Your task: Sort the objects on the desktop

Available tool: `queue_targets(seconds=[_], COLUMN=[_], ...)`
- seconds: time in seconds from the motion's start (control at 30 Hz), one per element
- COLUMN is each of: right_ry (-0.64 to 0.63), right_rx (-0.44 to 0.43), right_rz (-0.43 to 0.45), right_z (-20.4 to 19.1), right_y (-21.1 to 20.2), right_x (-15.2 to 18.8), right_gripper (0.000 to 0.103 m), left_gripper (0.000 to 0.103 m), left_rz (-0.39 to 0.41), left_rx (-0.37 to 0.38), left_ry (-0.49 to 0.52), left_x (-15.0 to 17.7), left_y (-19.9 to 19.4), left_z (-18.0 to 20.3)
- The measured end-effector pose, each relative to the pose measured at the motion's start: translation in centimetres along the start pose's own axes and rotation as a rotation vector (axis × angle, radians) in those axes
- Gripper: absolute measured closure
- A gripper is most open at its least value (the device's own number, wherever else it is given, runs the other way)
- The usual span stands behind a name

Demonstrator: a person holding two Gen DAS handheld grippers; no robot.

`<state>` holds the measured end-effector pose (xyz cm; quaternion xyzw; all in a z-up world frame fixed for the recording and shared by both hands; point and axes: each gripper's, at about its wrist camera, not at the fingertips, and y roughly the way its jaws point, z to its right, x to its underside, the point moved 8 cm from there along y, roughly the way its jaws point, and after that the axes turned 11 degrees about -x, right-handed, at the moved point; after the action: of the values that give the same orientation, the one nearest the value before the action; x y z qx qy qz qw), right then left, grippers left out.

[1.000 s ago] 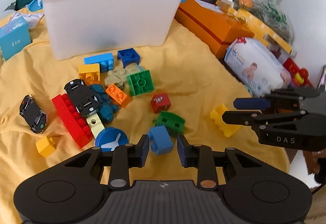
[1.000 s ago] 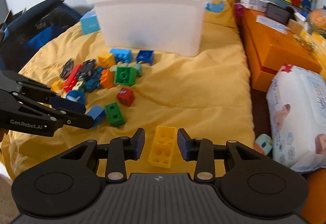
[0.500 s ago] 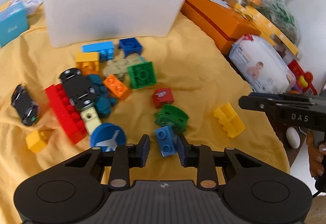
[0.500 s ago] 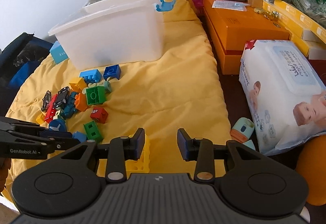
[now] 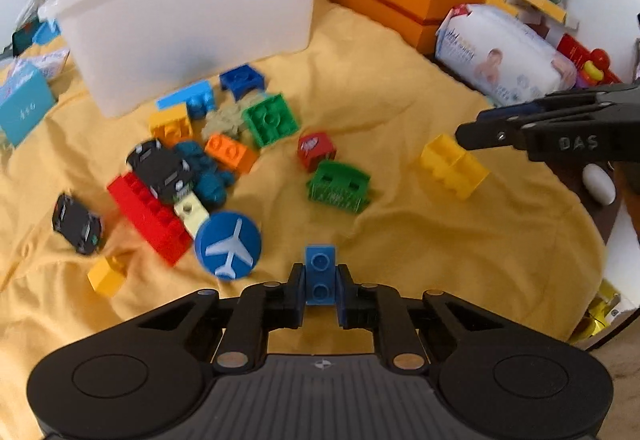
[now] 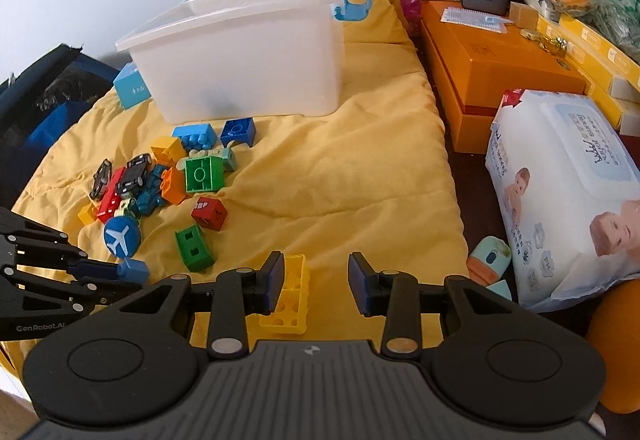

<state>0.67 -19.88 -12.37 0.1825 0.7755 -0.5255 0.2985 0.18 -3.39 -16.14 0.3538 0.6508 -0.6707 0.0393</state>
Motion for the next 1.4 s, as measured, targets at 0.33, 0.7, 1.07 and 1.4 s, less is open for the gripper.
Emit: queue_targets(seconds=[0.33, 0.7, 1.07, 1.4], right_ry=[0.044, 0.021, -0.108, -0.171], right_rx=[0.053, 0.049, -0.119, -0.139], right_rz=[0.000, -0.100, -0.069, -0.145], right_z=[1.4, 0.9, -4.3, -6.1], right_y=[-0.3, 2.1, 2.3, 4.9], right_x=[0.0, 2.5, 1.1, 2.2], right_gripper=[0.063, 0.063, 0.063, 0.063], left_gripper=[0.085, 0.085, 0.085, 0.085], left_rz=[0.014, 0.020, 0.023, 0.029], left_rx=[0.006, 0.015, 0.029, 0.041], left_ry=[-0.033, -0.037, -0.042, -0.043], left_x=[-0.1, -0.2, -0.1, -0.2], left_y=[0.1, 0.4, 0.6, 0.8], left_z=[0.3, 0.3, 0.1, 0.0])
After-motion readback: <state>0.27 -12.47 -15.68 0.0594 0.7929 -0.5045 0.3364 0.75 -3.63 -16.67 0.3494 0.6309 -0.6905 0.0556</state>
